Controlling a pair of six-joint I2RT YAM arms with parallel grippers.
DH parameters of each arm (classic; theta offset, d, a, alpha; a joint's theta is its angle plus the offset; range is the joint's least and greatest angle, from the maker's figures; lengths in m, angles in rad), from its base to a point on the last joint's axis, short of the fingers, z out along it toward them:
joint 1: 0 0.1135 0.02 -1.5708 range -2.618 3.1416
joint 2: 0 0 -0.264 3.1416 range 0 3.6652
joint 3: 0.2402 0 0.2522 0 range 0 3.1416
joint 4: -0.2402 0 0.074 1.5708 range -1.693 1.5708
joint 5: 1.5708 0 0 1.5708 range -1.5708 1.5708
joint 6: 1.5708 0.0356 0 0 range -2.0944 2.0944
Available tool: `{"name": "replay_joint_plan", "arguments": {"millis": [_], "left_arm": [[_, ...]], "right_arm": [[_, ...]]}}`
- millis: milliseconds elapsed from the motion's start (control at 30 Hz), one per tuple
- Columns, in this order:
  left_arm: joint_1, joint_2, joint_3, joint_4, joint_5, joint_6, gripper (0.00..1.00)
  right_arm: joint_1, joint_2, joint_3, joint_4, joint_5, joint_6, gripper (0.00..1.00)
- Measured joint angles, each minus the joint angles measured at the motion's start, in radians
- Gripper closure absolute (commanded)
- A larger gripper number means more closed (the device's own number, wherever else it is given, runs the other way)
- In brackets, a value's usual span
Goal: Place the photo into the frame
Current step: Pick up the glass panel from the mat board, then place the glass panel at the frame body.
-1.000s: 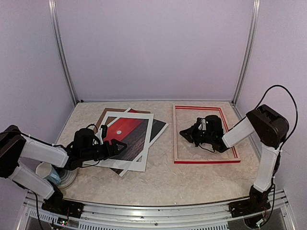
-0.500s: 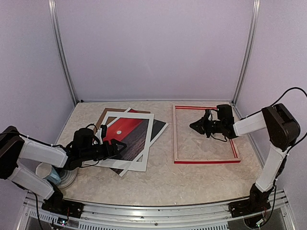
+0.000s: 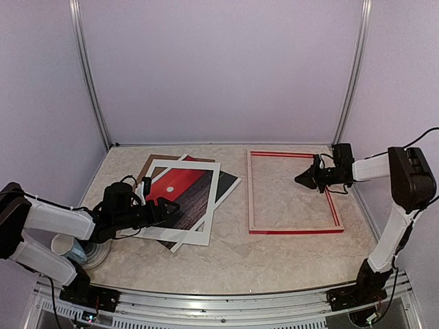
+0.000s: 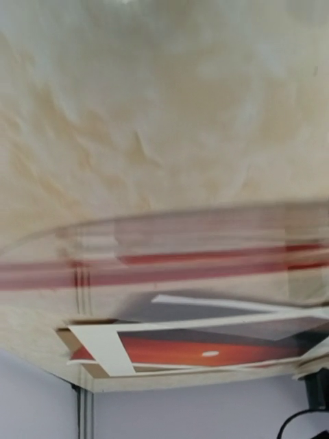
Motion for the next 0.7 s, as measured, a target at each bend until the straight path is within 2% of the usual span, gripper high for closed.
{"name": "replay_joint_plan", "arguments": {"millis": [300, 433, 567, 700], "left_arm": [[-0.005, 0.001, 0.0, 0.0, 0.0, 0.0, 0.14], [-0.008, 0.002, 0.0, 0.001, 0.0, 0.0, 0.14], [-0.013, 0.01, 0.0, 0.001, 0.0, -0.001, 0.14], [-0.017, 0.01, 0.0, 0.001, 0.0, -0.001, 0.13]], "right_arm": [[-0.114, 0.04, 0.11, -0.198, -0.027, -0.174, 1.0], [-0.135, 0.079, 0.158, -0.266, -0.01, -0.227, 0.91], [-0.139, 0.126, 0.195, -0.309, 0.012, -0.266, 0.7], [-0.14, 0.125, 0.193, -0.346, 0.056, -0.286, 0.58]]}}
